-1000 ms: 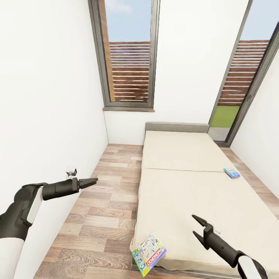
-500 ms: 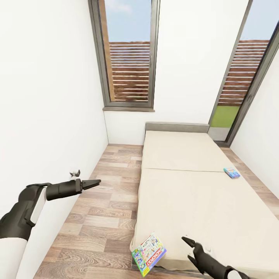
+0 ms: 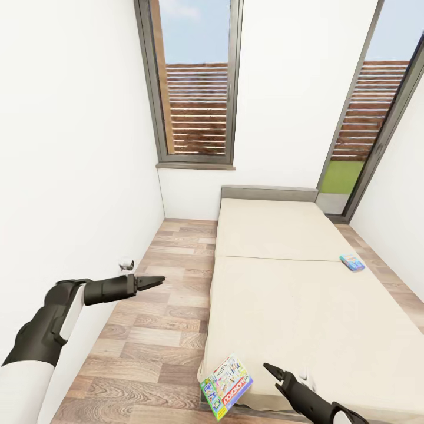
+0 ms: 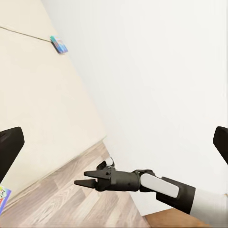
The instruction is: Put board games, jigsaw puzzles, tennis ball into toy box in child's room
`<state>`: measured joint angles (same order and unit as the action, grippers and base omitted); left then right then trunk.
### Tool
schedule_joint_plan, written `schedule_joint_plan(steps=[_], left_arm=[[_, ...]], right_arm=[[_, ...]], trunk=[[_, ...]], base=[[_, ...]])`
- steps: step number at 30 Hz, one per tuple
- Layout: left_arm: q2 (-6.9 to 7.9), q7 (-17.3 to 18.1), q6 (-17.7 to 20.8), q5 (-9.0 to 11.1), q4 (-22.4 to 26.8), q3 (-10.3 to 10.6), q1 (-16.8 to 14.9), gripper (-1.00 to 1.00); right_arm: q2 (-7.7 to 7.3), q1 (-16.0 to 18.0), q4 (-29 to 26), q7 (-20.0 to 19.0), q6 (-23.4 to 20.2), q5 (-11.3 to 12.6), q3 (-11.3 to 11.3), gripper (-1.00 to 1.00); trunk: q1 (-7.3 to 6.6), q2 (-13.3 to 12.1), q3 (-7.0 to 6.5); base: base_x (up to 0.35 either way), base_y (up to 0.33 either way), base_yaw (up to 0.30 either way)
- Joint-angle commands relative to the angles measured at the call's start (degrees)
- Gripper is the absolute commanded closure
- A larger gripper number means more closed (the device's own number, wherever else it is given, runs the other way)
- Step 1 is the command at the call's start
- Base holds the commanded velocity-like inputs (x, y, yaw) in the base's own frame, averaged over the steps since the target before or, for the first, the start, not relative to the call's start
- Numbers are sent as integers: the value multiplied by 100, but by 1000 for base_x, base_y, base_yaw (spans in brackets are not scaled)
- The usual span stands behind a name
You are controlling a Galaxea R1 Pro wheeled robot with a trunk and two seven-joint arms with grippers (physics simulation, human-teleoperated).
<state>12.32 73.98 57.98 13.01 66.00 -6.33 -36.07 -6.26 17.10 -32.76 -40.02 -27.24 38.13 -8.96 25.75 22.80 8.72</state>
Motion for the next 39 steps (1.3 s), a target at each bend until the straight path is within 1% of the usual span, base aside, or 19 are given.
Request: schedule_joint_plan(steps=[1, 5, 9, 14, 22, 23, 26, 31, 39], left_arm=[[-29, 3, 45, 12, 0, 72, -5, -100], [-64, -7, 46, 6, -12, 171, -5, -100], [-74, -18, 48, 2, -25, 200, -5, -100], [-77, -16, 75, 7, -22, 216, -5, -100], [-73, -9, 122, 9, -18, 212, -5, -100], [-73, -8, 131, 7, -17, 212, -5, -100], [-72, -7, 141, 7, -17, 207, -5, -100], [-72, -7, 157, 4, -17, 202, -6, -100], [-73, -7, 168, 17, -24, 183, -18, -100]], right_arm=[[1, 4, 2, -19, -23, 32, 8, -100], [6, 3, -1, -40, -2, 35, 37, -100], [20, 4, 2, -47, -5, 36, 46, -100], [86, 4, 5, -103, -37, 37, 71, -100], [114, 4, 13, -199, -85, 63, 334, -100], [115, 2, 14, -251, -90, 72, 378, -100], [114, 3, 14, -375, -94, 81, 417, -100], [113, 4, 20, -723, -88, 85, 448, -100], [119, 4, 144, -802, -67, 55, 456, -100]], trunk=[[3, 12, 12], [3, 12, 12], [3, 12, 12], [3, 12, 12], [3, 12, 12], [3, 12, 12], [3, 12, 12], [113, 212, 102], [289, 533, 245]], base=[[0, 0, 0], [0, 0, 0], [0, 0, 0], [0, 0, 0], [0, 0, 0], [0, 0, 0], [0, 0, 0], [0, 0, 0], [0, 0, 0]])
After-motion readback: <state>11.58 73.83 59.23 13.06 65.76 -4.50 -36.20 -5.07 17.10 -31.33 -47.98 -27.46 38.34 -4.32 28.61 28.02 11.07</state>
